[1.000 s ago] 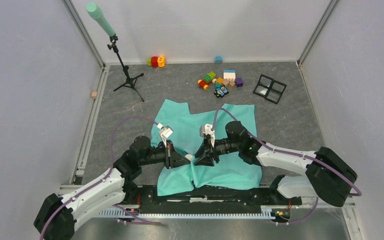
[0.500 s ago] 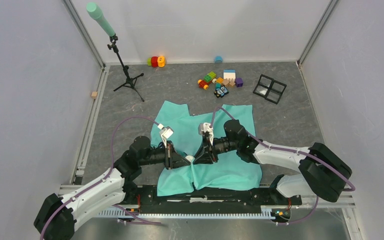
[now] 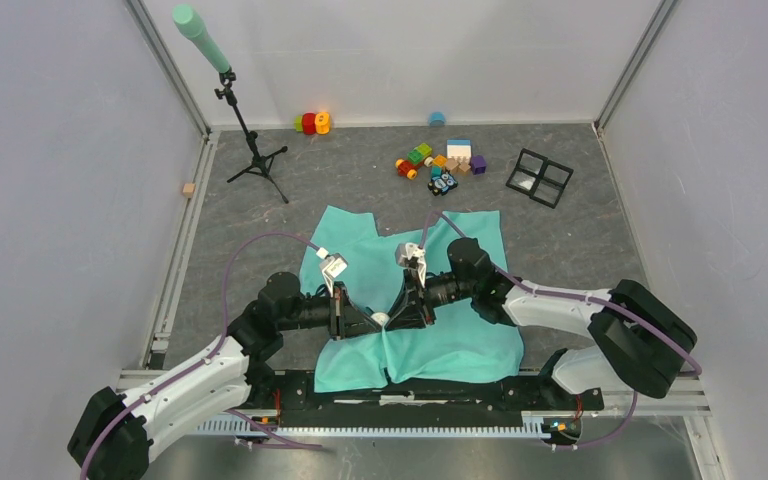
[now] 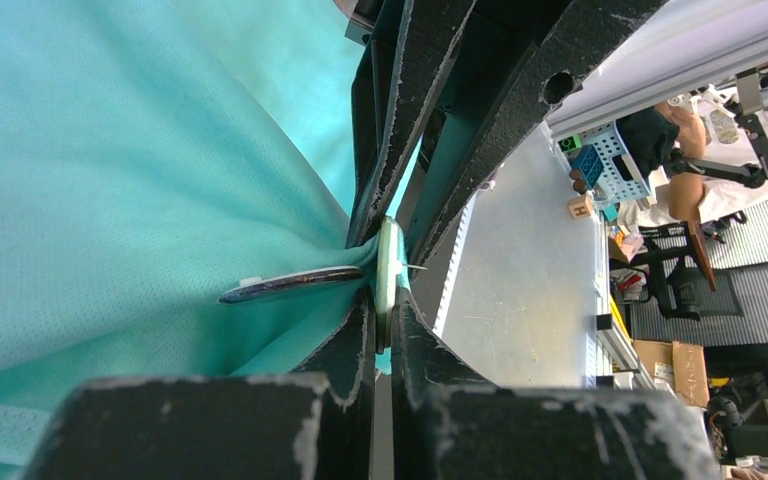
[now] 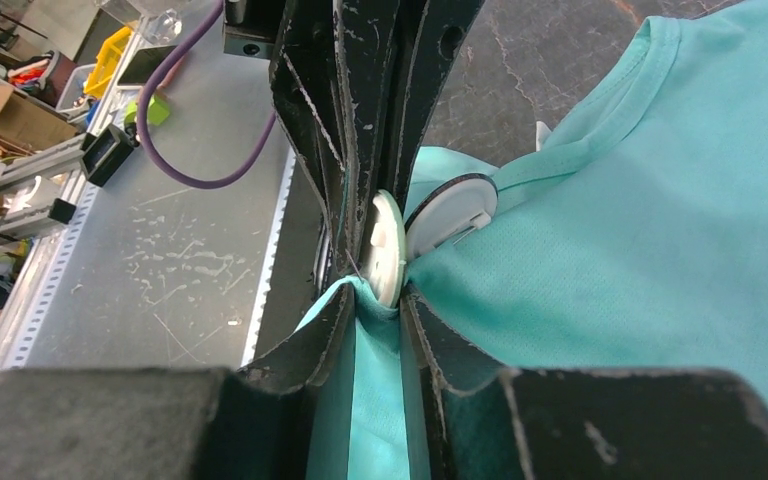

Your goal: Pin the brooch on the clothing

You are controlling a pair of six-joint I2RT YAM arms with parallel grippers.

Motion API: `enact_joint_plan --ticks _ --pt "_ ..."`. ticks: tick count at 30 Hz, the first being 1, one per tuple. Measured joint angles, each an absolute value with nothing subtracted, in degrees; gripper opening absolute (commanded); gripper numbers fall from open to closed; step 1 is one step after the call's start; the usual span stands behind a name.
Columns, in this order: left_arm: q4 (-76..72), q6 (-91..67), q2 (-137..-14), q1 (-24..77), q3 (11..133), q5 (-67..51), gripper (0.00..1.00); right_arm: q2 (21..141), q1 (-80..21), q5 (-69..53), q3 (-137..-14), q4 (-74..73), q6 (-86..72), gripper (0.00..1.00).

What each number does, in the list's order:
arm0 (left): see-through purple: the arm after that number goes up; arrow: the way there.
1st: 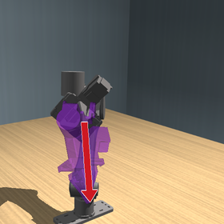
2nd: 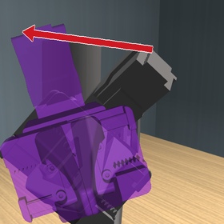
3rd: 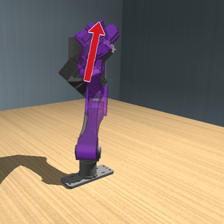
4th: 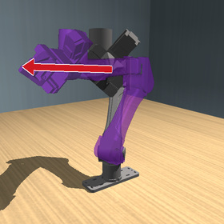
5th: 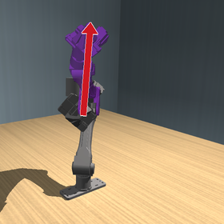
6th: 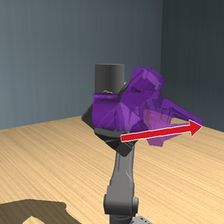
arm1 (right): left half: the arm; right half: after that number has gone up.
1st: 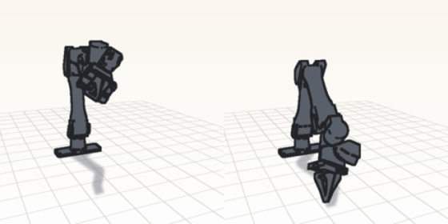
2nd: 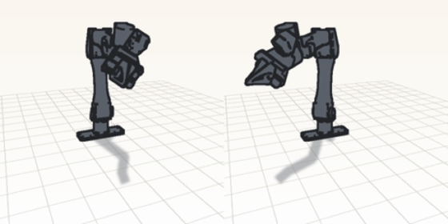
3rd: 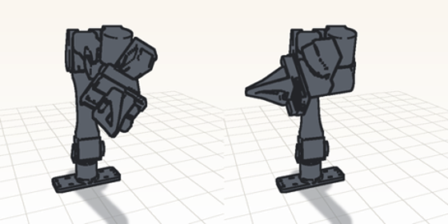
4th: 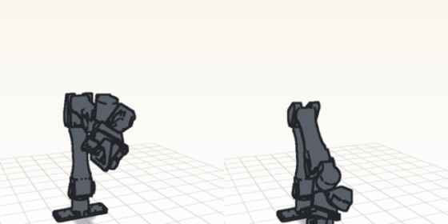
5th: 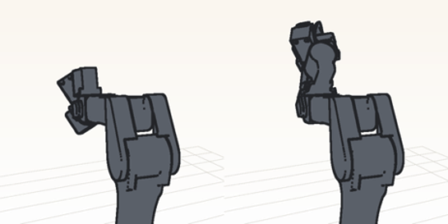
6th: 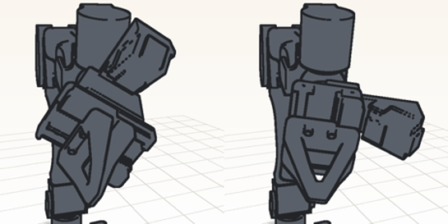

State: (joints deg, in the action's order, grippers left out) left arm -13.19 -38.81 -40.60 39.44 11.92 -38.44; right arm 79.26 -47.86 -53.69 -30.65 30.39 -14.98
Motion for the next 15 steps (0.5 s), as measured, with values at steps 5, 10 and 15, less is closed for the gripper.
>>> enact_joint_plan --ticks 5,10,15 --pt "-13.9 -38.9 -40.6 39.4 11.9 -38.7 0.02 79.7 -47.4 -54.6 -30.7 32.0 -17.4 0.27" --pt "-15.1 -39.0 -40.6 39.4 11.9 -39.0 0.02 80.3 -46.9 -56.2 -30.7 36.1 -20.4 0.34" --pt "-15.7 -39.0 -40.4 39.5 11.9 -39.0 0.02 80.3 -46.2 -57.5 -30.7 39.0 -22.0 0.34"
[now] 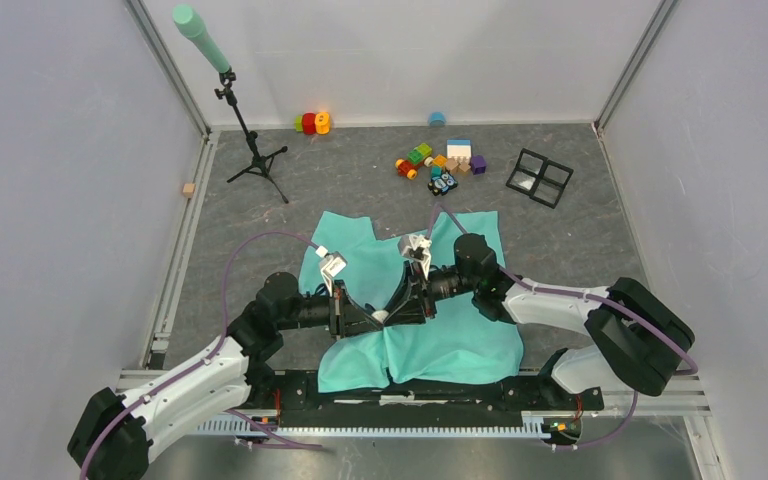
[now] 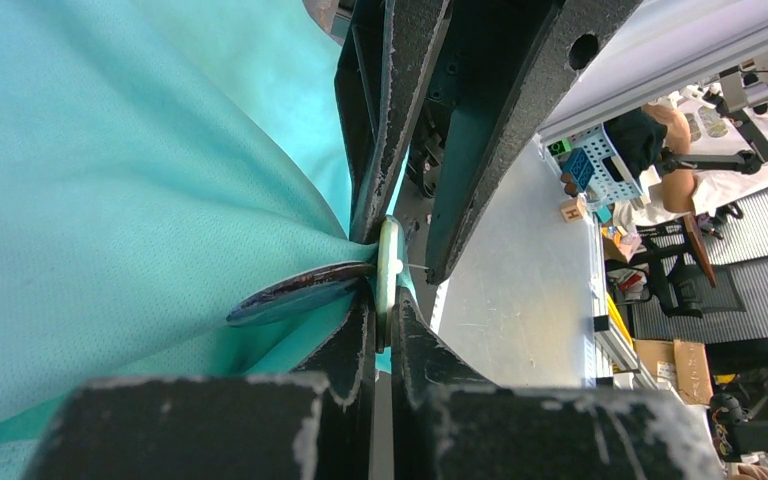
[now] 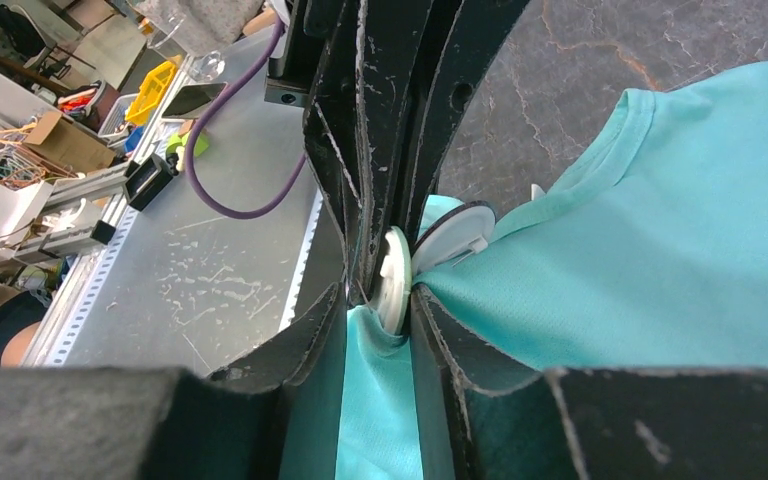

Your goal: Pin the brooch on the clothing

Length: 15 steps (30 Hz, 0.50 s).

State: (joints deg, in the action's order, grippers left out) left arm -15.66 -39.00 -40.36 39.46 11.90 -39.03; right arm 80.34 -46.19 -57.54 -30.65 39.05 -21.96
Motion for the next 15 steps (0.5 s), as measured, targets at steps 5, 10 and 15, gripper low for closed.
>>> enact_joint_plan --ticks 5,10,15 --pt "-15.9 -39.0 -40.1 39.5 11.9 -39.1 0.02 80.3 -45.9 -58.0 -30.7 39.9 -22.3 0.31" --pt "-15.9 -39.0 -39.9 39.5 11.9 -39.2 0.02 80.3 -45.9 -57.9 -30.7 39.9 -22.2 0.23" --pt "-16.0 -39.0 -39.7 39.5 11.9 -39.2 0.02 80.3 -45.7 -57.7 -30.7 39.8 -22.3 0.17"
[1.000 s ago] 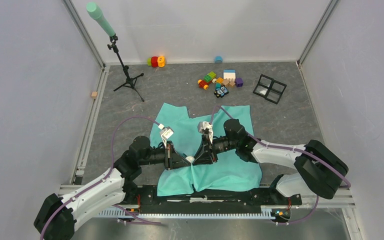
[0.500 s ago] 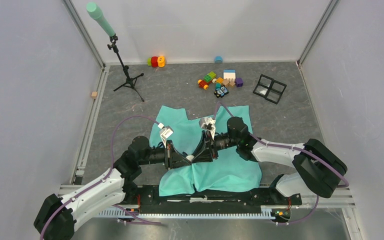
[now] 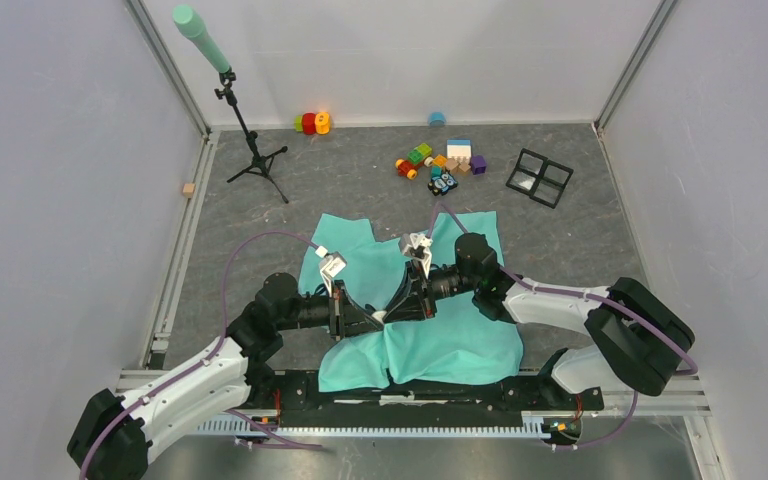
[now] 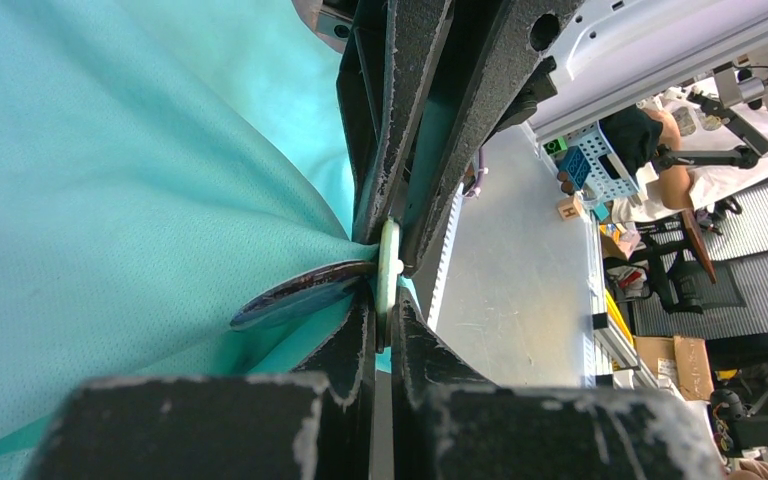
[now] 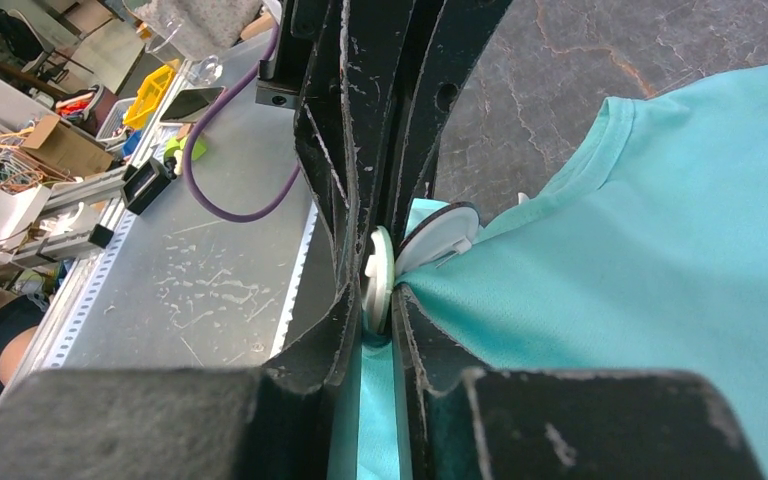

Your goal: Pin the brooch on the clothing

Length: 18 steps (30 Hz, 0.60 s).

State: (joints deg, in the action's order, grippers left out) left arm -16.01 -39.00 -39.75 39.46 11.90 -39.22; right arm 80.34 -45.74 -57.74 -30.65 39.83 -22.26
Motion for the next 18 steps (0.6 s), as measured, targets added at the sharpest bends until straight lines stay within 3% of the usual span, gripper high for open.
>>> enact_joint_plan --ticks 18 --pt "-15.4 -39.0 -40.9 39.5 11.9 -39.2 0.02 82.3 -45.7 -57.8 -30.8 40.0 -22.7 0.11"
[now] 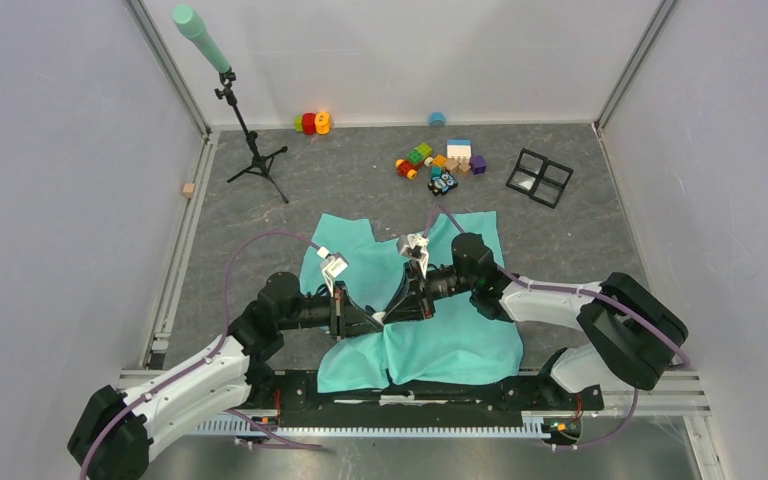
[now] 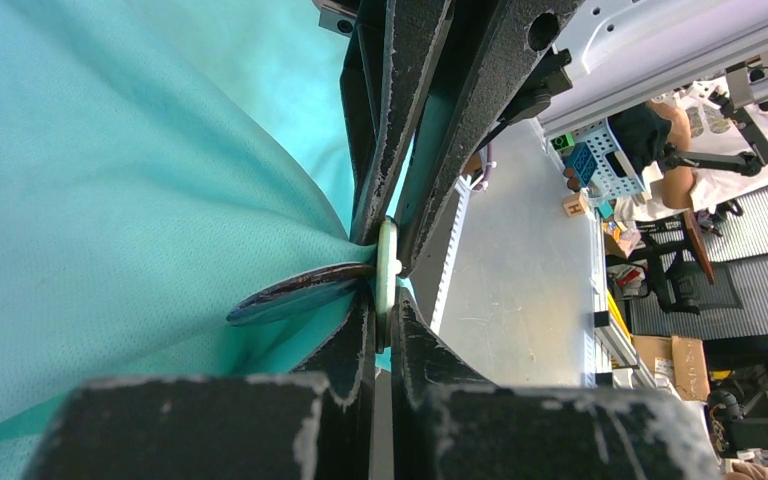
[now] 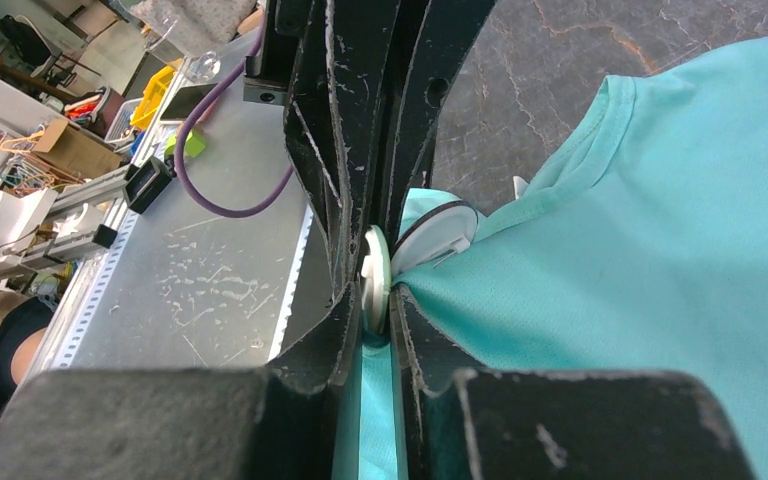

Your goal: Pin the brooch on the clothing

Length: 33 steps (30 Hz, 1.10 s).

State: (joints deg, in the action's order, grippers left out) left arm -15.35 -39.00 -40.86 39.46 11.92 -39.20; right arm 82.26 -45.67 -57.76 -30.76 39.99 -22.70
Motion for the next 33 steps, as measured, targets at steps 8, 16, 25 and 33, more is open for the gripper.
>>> enact_joint_plan --ticks 8,16,25,33 --pt "-14.7 -39.0 -41.2 39.4 11.9 -39.2 0.02 83.7 -45.6 -57.8 -31.8 38.6 -22.7 0.10" --pt "-13.6 -39.0 -41.3 39.2 11.9 -39.1 0.02 84.6 -45.7 -57.3 -33.4 35.4 -22.0 0.07" --pt "-12.2 -39.0 -41.5 39.1 11.8 -38.0 0.02 85.8 -46.3 -55.4 -35.6 29.7 -19.6 0.04" --pt "-11.2 -39.0 -41.6 38.9 11.6 -36.1 0.02 85.9 -46.9 -51.3 -36.1 27.1 -19.0 0.03"
